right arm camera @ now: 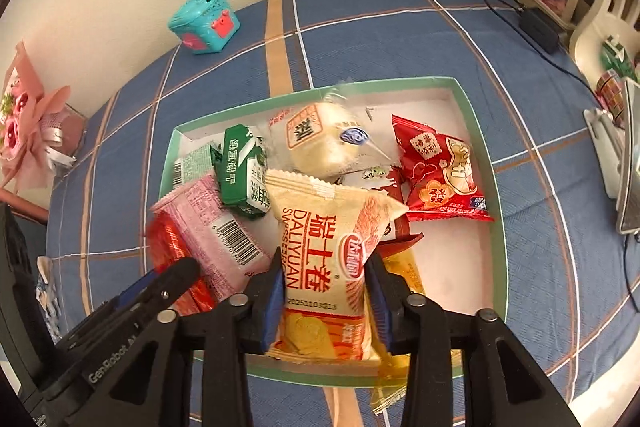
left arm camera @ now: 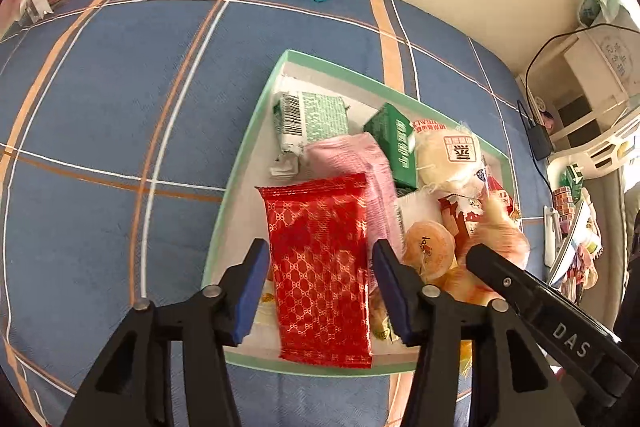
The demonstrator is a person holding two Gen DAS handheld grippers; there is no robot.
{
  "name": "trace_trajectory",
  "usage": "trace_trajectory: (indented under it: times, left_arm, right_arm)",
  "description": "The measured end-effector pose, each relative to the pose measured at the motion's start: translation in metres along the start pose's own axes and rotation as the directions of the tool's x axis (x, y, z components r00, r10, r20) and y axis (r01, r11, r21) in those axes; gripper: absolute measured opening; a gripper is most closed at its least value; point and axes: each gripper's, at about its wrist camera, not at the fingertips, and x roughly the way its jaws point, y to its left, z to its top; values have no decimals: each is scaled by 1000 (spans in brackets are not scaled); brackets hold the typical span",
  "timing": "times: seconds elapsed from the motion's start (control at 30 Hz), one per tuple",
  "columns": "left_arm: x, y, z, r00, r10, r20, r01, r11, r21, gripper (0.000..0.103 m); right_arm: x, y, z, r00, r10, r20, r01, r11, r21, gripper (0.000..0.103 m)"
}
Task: Organize snacks
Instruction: 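Open both tools to drop the red bar and bread pack into the tray, then withdraw both tools from the tray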
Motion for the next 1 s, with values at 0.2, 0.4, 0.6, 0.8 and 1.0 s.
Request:
trace_trajectory:
  times: [0.2, 0.4, 0.6, 0.8, 1.0]
  left_arm:
    - [-19, 7, -9, 994, 93, 59, -94, 996, 3, 85]
    - [-44, 23, -26, 962, 242, 128, -248, 968, 37, 99]
    - [-64, 29, -41, 932, 319, 170, -332, 942, 53, 99]
    - [-82, 35, -59, 919, 339, 200, -349, 937, 17, 99]
    - [-86, 39, -76, 901, 387, 196, -397, 918, 13, 99]
  right_arm:
    - [-7, 8, -10, 1000, 0, 24, 1, 999, -35, 78]
    - [-16, 13, -29, 998, -18, 62, 21, 998, -57, 103]
    - [-23, 23, -59, 996, -27, 79, 36, 994, -106, 103]
    - [-26, 26, -82, 996, -32, 81, 43, 989, -139, 103]
    - [-31, 26, -90, 995, -31, 96, 44, 989, -140, 103]
